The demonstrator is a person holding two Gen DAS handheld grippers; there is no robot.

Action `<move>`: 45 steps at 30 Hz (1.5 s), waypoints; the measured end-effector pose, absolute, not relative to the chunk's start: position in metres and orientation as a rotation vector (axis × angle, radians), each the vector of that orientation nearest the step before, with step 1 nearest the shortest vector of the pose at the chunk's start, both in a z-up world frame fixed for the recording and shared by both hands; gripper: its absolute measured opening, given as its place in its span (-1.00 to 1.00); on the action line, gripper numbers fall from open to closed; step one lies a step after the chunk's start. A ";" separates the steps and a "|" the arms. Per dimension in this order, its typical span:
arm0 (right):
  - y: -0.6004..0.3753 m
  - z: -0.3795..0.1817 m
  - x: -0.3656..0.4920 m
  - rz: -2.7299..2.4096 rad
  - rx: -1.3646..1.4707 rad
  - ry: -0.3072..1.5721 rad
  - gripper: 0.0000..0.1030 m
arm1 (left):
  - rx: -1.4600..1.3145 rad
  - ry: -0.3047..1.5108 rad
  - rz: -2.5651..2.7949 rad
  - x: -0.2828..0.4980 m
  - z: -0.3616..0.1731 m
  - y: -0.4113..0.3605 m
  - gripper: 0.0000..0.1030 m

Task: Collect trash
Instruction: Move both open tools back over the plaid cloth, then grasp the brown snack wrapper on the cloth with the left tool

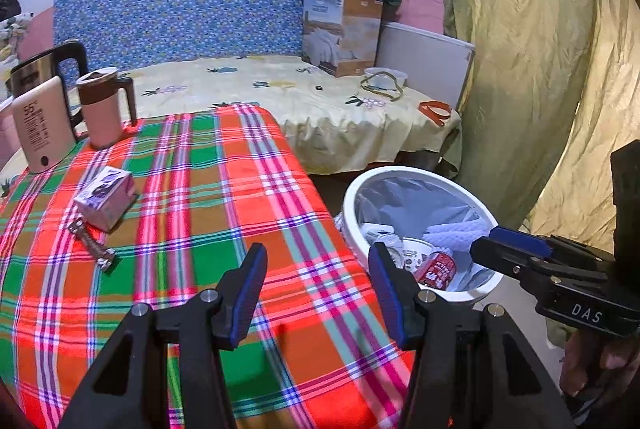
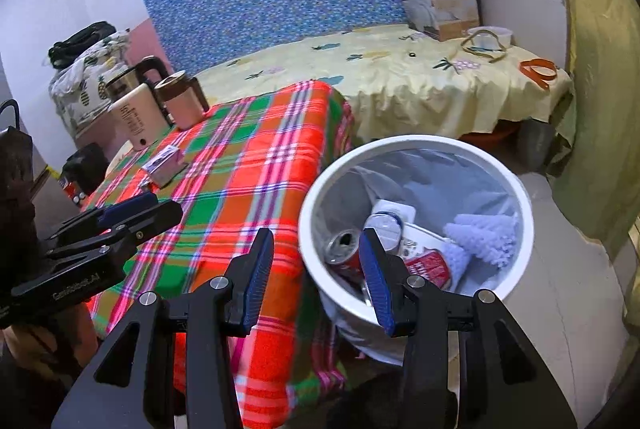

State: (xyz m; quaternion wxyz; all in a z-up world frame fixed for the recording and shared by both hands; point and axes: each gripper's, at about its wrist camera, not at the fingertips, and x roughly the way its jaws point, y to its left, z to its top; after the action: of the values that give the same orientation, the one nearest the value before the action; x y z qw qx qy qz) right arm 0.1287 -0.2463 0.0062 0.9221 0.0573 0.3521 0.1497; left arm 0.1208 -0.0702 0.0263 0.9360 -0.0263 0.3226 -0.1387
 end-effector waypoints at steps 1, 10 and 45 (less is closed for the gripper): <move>-0.245 0.006 0.128 0.312 0.116 0.724 -0.09 | -0.054 0.659 -0.279 0.120 0.026 -0.068 0.06; -0.229 0.006 0.127 0.354 0.098 0.734 -0.09 | -0.056 0.645 -0.223 0.113 0.023 -0.048 0.06; -0.162 -0.005 0.160 0.480 0.019 0.799 -0.09 | -0.223 0.701 0.098 0.137 -0.008 0.087 0.07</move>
State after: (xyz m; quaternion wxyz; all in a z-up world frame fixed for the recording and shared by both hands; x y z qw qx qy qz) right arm 0.1596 -0.1624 -0.0047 0.8932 0.0091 0.3854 0.2314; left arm 0.1375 0.0866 -0.0075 0.9319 -0.1088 0.3427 0.0480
